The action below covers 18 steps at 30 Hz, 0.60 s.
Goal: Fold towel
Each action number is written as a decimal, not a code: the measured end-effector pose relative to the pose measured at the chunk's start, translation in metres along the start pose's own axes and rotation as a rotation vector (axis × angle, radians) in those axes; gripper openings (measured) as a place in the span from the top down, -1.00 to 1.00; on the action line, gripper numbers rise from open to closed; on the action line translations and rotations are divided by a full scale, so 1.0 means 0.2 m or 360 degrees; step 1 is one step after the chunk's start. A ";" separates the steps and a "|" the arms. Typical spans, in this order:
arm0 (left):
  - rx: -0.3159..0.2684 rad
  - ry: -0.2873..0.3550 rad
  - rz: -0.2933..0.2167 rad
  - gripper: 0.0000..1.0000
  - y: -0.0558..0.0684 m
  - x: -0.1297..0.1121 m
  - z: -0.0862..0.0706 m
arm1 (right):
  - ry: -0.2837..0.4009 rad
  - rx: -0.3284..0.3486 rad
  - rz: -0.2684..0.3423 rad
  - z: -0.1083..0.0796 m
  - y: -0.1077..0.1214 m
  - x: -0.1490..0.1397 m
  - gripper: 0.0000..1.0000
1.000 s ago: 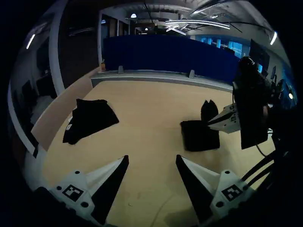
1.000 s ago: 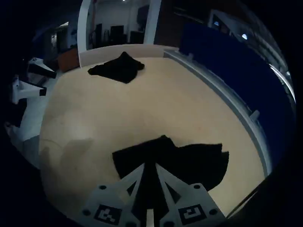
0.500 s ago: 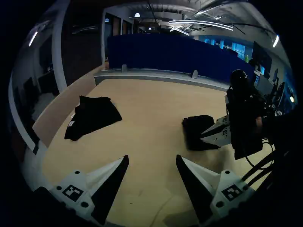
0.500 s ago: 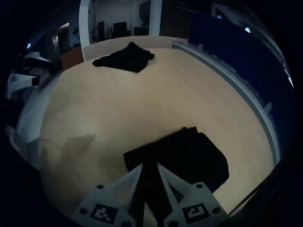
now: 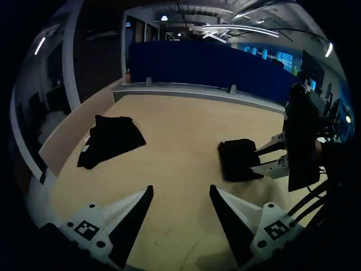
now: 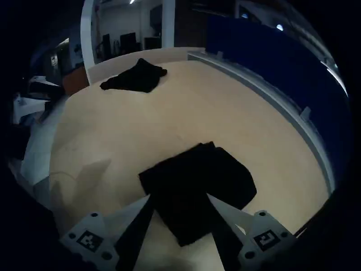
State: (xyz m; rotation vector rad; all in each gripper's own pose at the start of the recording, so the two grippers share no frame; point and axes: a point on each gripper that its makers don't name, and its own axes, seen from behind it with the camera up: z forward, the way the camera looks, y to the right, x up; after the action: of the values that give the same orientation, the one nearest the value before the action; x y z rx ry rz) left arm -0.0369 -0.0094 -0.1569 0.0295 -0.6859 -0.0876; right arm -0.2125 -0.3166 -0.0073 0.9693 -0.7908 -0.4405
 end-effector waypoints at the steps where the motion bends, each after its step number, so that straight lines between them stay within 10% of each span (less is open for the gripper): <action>1: 0.0000 0.0000 -0.0001 -0.84 0.00 0.00 0.00 | -0.0004 -0.0012 0.0012 -0.02 0.01 -0.02 -0.51; 18: -0.0021 -0.0001 0.0018 -0.84 0.06 0.00 0.02 | -0.0105 -0.0085 0.0115 -0.12 0.07 -0.31 -0.48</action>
State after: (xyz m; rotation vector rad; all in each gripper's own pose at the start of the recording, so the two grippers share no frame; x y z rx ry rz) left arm -0.0377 0.0015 -0.1531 0.0130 -0.6859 -0.0813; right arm -0.2349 -0.2562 -0.0282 0.8770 -0.8670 -0.4307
